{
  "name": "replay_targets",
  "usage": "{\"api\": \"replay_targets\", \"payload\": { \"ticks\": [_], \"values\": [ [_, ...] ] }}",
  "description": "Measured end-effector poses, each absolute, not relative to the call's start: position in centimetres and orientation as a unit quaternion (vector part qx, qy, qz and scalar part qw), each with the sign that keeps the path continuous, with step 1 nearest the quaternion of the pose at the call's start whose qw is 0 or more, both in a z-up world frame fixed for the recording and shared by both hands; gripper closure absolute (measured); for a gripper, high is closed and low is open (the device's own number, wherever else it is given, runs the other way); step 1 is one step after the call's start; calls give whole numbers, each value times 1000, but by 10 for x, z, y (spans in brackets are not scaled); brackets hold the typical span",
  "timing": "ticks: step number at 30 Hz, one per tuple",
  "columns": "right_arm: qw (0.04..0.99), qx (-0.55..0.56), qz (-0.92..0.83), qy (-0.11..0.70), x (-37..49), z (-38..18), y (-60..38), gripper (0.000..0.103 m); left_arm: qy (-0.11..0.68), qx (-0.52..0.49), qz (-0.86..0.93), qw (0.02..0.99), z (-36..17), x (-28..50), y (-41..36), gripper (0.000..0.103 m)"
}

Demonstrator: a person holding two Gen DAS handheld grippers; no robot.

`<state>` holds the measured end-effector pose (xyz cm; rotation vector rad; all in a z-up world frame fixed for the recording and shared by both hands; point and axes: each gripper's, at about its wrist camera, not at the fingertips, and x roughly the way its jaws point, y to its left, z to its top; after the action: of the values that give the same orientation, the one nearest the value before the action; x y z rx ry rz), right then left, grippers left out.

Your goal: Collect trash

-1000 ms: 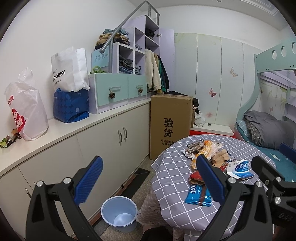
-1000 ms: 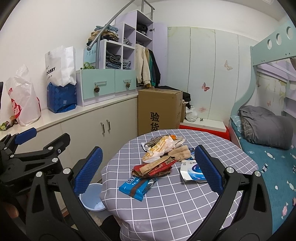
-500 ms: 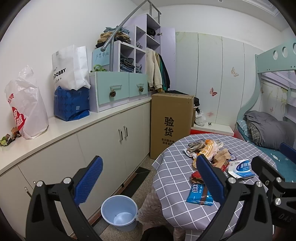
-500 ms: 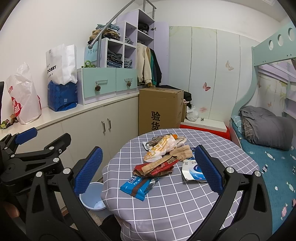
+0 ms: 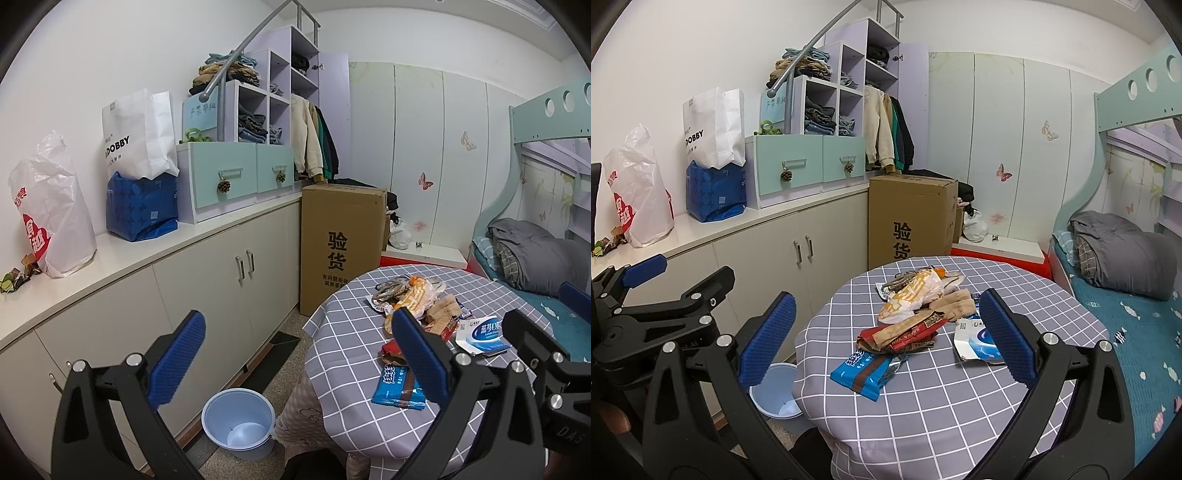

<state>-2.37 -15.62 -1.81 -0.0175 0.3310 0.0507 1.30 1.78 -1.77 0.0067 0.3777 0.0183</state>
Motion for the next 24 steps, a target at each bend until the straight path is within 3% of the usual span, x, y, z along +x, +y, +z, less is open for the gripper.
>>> {"api": "replay_targets", "payload": {
  "ticks": [24],
  "values": [
    [985,-4,29,171,-21,-21,-154,6,201,12,9,980,-24,18,10,4]
  ]
}}
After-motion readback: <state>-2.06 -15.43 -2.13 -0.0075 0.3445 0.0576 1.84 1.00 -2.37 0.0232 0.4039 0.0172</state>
